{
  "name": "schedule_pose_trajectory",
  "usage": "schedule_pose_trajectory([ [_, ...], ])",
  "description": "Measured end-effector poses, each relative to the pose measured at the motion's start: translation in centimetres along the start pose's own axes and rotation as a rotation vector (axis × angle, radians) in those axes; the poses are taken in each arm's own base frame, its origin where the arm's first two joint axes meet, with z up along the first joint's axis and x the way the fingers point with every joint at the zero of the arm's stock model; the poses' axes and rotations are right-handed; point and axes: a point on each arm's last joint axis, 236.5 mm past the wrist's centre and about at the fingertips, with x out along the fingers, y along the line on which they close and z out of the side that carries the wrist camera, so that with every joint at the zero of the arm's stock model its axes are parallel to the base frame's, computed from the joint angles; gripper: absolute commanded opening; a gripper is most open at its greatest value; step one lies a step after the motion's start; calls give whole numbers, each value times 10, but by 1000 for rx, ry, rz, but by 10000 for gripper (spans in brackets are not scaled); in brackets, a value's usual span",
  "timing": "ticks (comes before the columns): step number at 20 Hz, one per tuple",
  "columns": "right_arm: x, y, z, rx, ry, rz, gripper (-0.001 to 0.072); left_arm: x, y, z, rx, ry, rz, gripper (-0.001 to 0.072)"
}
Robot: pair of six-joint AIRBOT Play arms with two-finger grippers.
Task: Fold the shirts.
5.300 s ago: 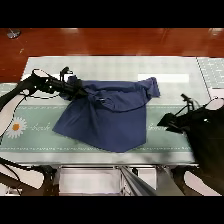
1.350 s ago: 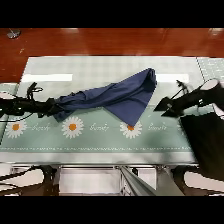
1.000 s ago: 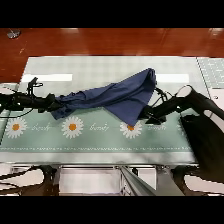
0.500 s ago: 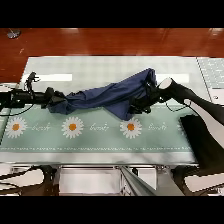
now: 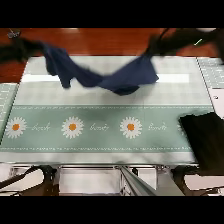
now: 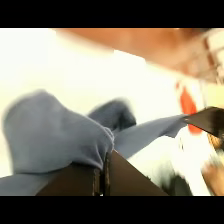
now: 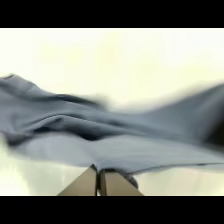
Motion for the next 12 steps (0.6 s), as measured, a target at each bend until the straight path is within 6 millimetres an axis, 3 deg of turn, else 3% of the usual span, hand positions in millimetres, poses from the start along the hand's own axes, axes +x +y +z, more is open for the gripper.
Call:
schedule_pose_trajectory([
  [2, -78, 26, 44, -87, -203, -22, 14, -31, -64, 56, 159, -144, -20, 28],
  [5, -197, 77, 63, -241, -461, -68, 14, -90, -154, 103, 370, -325, 5, 28],
  [9, -327, 133, 38, -393, -719, -138, 14, -166, -241, 109, 591, -498, 138, 28],
  [12, -389, 160, 6, -459, -832, -170, 14, -207, -277, 86, 722, -552, 278, 28],
])
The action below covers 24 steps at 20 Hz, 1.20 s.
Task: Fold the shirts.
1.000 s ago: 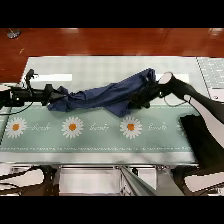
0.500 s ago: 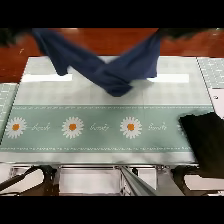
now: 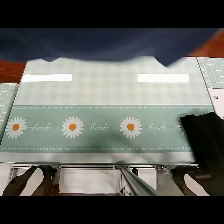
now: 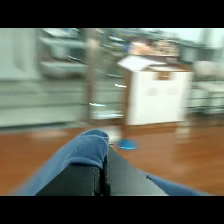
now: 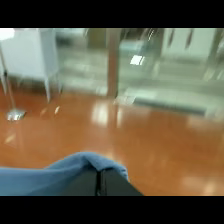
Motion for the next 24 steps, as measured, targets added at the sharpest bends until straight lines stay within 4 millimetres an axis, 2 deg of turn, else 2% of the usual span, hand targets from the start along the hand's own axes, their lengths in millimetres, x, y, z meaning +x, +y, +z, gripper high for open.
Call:
schedule_pose_trajectory([
  [3, -39, 9, 5, -39, -19, -20, 14, -37, -16, 6, 98, 12, 80, 28],
  [6, -48, 10, -14, -42, 51, -27, 14, -55, -30, -8, 121, 68, 83, 28],
  [8, -41, 6, -39, -27, 134, -28, 15, -56, -31, -35, 93, 157, 60, 28],
  [11, -16, -5, -91, 14, 288, -30, 12, -43, -15, -98, 1, 331, 46, 28],
  [15, 37, -29, -194, 113, 551, -45, 13, -11, 24, -212, -197, 566, 52, 28],
  [19, 111, -64, -309, 236, 769, -78, 15, 41, 72, -328, -374, 683, 104, 28],
  [21, 158, -84, -349, 321, 782, -95, 15, 70, 93, -380, -431, 728, 138, 28],
  [24, 223, -104, -403, 464, 800, -93, 15, 114, 117, -445, -517, 758, 203, 28],
])
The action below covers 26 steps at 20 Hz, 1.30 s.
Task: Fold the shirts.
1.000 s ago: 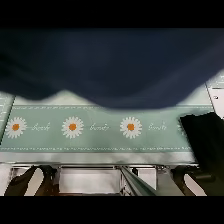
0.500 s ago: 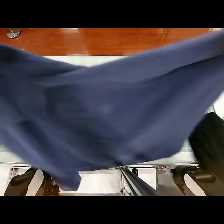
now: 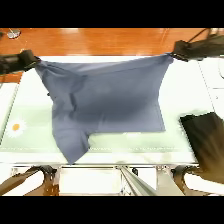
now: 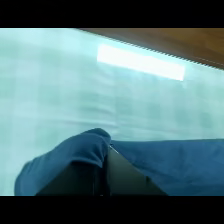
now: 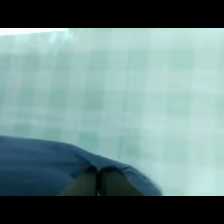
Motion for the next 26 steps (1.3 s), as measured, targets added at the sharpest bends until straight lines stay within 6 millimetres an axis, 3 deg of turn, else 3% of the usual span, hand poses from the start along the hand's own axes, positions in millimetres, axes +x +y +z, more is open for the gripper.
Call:
schedule_pose_trajectory([
  [3, 65, -9, 13, 116, 29, 67, 19, 59, 11, -8, -54, 35, 15, 32],
  [4, 84, -12, 16, 165, 40, 90, 187, 72, 12, -10, -61, 42, 16, 133],
  [5, 95, -14, 19, 203, 44, 113, 535, 83, 12, -13, -69, 49, 14, 544],
  [6, 102, -15, 22, 241, 54, 138, 625, 90, 12, -15, -73, 57, 14, 703],
  [9, 97, -34, 19, 285, 120, 182, 625, 90, 22, -25, -54, 142, 29, 700],
  [11, 77, -64, -7, 258, 242, 138, 625, 73, 49, -47, -54, 271, 71, 697],
  [14, 29, -133, -69, 266, 449, -66, 625, 28, 97, -112, -131, 522, 126, 698],
  [16, 2, -157, -100, 342, 472, -130, 625, -7, 123, -165, -251, 635, 155, 698],
  [18, -10, -145, -129, 386, 449, -69, 625, -35, 131, -213, -391, 701, 140, 698],
  [21, -16, -124, -171, 391, 433, 16, 624, -59, 129, -260, -516, 748, 109, 698],
  [24, -17, -112, -207, 411, 452, 52, 624, -63, 119, -288, -587, 761, 71, 697],
  [26, -17, -107, -225, 425, 474, 67, 624, -58, 109, -297, -620, 741, 33, 697],
])
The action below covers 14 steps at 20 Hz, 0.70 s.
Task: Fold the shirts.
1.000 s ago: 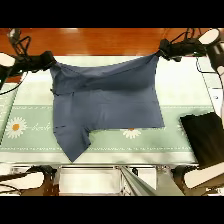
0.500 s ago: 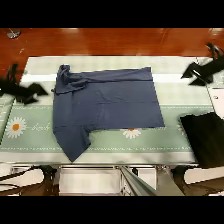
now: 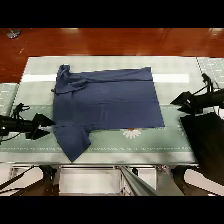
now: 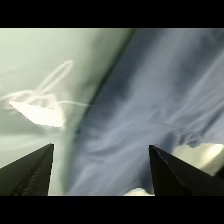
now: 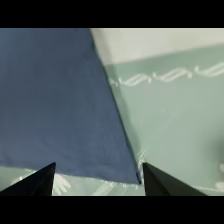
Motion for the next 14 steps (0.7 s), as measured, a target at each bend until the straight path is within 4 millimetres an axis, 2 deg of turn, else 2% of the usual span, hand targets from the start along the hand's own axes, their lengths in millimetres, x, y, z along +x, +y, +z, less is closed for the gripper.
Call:
schedule_pose_trajectory([
  [3, 6, -5, -10, 12, 11, 0, 624, 17, -12, -12, 3, 14, -55, 679],
  [4, 7, -8, -12, 19, 11, -2, 624, 22, -16, -13, 8, 14, -64, 441],
  [5, 6, -11, -12, 30, 5, -6, 624, 27, -16, -13, 23, 6, -55, 40],
  [7, 4, -23, -14, 61, 6, -32, 624, 31, -14, -8, 60, -20, -32, 29],
  [9, 6, -38, -28, 93, 51, -82, 624, 31, -25, -6, 93, -25, -55, 29],
  [12, 20, -49, -57, 130, 137, -124, 624, 28, -33, -1, 117, -41, -70, 29],
  [14, 32, -48, -66, 127, 166, -136, 624, 27, -35, 1, 127, -46, -73, 29],
])
